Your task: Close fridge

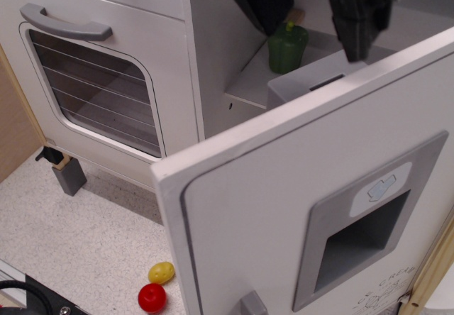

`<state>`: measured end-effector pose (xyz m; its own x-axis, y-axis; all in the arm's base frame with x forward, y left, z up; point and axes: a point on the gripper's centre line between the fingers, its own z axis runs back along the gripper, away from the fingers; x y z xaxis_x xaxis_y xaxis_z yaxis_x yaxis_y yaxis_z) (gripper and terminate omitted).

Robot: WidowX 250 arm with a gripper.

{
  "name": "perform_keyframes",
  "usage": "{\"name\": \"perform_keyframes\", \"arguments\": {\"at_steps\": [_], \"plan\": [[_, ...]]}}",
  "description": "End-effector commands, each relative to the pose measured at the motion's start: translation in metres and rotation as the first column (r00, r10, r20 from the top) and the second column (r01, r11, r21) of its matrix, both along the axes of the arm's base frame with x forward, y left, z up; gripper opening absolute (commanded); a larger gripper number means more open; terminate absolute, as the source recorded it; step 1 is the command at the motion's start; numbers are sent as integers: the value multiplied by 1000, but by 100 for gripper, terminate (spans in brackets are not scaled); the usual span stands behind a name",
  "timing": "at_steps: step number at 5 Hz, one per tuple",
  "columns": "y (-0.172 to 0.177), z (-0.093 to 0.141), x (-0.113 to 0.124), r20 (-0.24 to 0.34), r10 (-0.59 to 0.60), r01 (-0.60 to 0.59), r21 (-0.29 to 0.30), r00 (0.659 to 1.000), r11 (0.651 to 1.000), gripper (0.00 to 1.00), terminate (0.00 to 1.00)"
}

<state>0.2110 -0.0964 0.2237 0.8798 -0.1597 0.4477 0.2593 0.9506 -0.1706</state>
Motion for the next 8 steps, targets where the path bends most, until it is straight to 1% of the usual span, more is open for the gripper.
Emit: {"name": "perform_keyframes", "arguments": {"at_steps": [1, 2, 3, 4, 5, 6, 8], "plan": [[-3, 10, -24, 77, -58, 62, -43, 995, 997, 100, 0], [-6, 5, -29, 58, -84, 86, -31, 995, 996, 100, 0], [-6, -3, -30, 56, -77, 76, 24, 995, 997, 100, 0], [-4, -8, -25, 49, -53, 50, 64, 997, 997, 100, 0], [0, -10, -9, 54, -3, -2, 81, 999, 997, 100, 0], [7, -7, 13, 59, 62, -66, 79, 996, 995, 100, 0], [29, -2, 49, 48, 163, -167, 83, 985, 983, 100, 0]]}}
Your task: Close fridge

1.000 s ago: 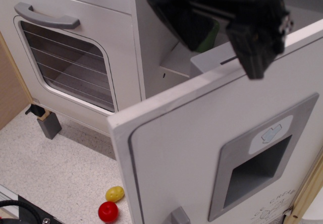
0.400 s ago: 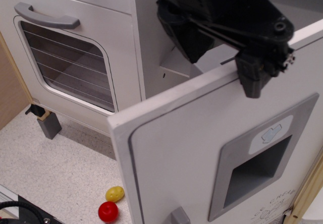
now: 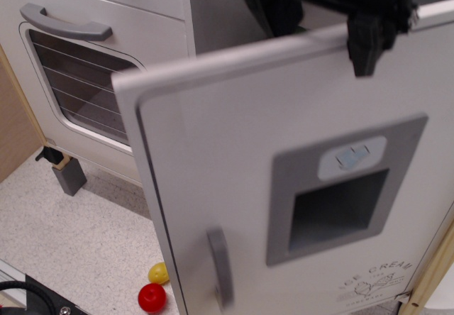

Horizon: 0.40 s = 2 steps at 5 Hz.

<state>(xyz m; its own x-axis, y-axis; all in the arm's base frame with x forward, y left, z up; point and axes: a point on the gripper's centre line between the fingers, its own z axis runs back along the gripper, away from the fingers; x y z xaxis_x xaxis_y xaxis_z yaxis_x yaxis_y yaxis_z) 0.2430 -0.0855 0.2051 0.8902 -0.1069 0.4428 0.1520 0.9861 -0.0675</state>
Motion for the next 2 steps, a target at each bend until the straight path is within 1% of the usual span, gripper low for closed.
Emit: {"name": "perform_keyframes", "arguments": {"at_steps": [1, 2], "plan": [[27, 21, 28, 51, 89, -89, -2, 995, 996, 100, 0], [29, 33, 18, 94, 79, -79, -4, 992, 997, 100, 0]]}}
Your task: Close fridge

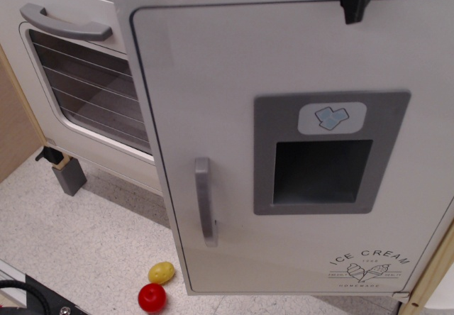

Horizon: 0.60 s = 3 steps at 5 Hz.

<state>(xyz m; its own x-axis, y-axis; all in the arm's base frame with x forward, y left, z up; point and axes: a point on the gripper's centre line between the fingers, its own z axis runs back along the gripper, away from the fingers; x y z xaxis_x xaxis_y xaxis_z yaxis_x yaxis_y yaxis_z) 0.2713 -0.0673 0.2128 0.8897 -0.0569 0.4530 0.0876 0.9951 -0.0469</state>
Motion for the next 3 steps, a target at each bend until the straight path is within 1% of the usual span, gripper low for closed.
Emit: {"name": "perform_keyframes", "arguments": {"at_steps": [1, 2, 3], "plan": [[6, 25, -24, 71, 0, 2, -23, 997, 1000, 100, 0], [3, 31, -38, 78, -12, 15, -36, 997, 999, 100, 0], [-4, 20, -48, 31, -14, 15, -15, 999, 1000, 100, 0]]}}
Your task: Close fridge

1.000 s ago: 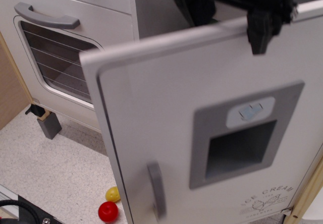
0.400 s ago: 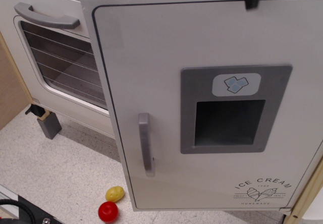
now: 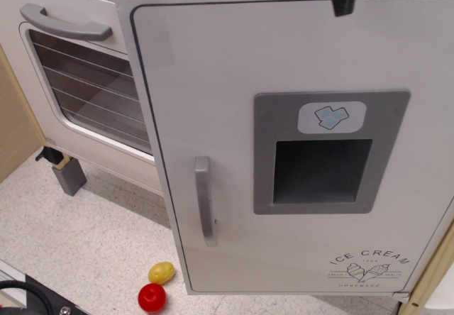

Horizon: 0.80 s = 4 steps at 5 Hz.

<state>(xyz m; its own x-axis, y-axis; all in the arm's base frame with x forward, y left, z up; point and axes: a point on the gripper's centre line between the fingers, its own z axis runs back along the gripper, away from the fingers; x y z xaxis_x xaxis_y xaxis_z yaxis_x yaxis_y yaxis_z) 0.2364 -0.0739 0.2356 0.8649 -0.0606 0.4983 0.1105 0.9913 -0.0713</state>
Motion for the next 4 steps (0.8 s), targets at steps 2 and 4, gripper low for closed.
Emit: {"name": "perform_keyframes", "arguments": {"at_steps": [2, 4], "plan": [[-4, -79, -24, -180, 96, -68, 158, 979, 985, 100, 0], [4, -138, -5, -171, 145, -120, 149, 974, 981, 100, 0]]}}
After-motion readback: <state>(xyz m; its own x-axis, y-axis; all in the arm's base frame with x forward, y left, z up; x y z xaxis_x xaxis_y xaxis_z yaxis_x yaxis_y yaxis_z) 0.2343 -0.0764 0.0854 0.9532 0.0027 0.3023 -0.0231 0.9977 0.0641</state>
